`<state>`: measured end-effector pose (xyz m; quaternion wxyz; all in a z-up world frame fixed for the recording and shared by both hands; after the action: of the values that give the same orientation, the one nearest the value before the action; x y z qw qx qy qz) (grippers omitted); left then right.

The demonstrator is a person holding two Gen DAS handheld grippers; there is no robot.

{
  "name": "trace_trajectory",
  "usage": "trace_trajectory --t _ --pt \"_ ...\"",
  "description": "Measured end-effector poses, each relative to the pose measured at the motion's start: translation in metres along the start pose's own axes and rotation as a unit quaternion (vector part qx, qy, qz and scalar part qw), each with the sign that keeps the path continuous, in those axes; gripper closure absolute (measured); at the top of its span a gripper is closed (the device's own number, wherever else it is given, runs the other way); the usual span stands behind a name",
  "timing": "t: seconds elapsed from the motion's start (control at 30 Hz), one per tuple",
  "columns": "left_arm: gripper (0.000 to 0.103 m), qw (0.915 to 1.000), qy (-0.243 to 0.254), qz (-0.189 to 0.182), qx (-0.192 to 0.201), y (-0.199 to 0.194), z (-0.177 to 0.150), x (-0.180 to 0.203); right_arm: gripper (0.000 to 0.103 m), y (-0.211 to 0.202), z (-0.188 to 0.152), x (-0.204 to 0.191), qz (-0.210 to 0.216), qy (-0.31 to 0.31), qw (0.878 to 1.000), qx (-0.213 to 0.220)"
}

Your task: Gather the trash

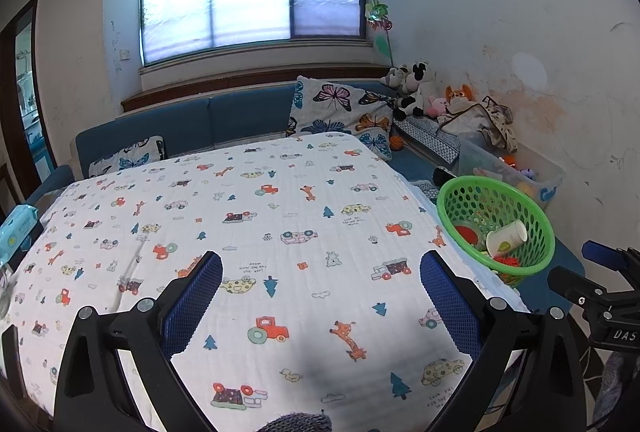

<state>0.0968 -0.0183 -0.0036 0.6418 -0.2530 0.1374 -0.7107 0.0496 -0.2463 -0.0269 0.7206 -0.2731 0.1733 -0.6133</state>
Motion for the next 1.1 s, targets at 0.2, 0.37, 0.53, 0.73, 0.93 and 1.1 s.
trace_trajectory --t 0.2,0.37,0.53,0.73,0.93,1.1 --pt "0.007 1.0 0.0 -0.001 0.001 -0.0005 -0.0007 0.0014 0.007 0.0017 0.0001 -0.0024 0.003 0.0 1.0 0.0" --pt "0.007 1.0 0.0 -0.002 0.001 -0.001 -0.0012 0.002 0.007 0.0029 -0.0008 -0.0033 0.004 -0.001 1.0 -0.001" --pt "0.007 1.0 0.0 -0.002 0.002 -0.0011 -0.0013 0.0023 0.007 0.003 -0.0015 -0.0022 0.005 0.0 1.0 -0.001" --pt "0.007 0.9999 0.002 0.001 0.011 -0.0024 -0.0009 0.0037 0.007 0.0041 -0.0019 -0.003 0.007 0.002 1.0 0.001" --pt "0.007 0.9998 0.001 0.007 0.016 -0.0032 0.0001 0.0039 0.007 0.0038 -0.0015 -0.0021 0.007 0.003 1.0 0.001" --pt "0.007 0.9999 0.002 0.005 0.012 -0.002 -0.0017 0.0051 0.007 0.0038 -0.0012 -0.0015 0.007 0.004 1.0 0.002"
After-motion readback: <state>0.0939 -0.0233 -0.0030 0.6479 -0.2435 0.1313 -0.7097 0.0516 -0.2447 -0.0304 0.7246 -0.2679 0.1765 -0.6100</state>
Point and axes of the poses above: each gripper's, at about its wrist camera, not at the fingertips, and y roughly the way its jaws point, x to its right, z to its top, the point moved 6 cm from there along y, roughly the way its jaws point, and after that the axes turned 14 degrees about -y, right-handed, at the moved point
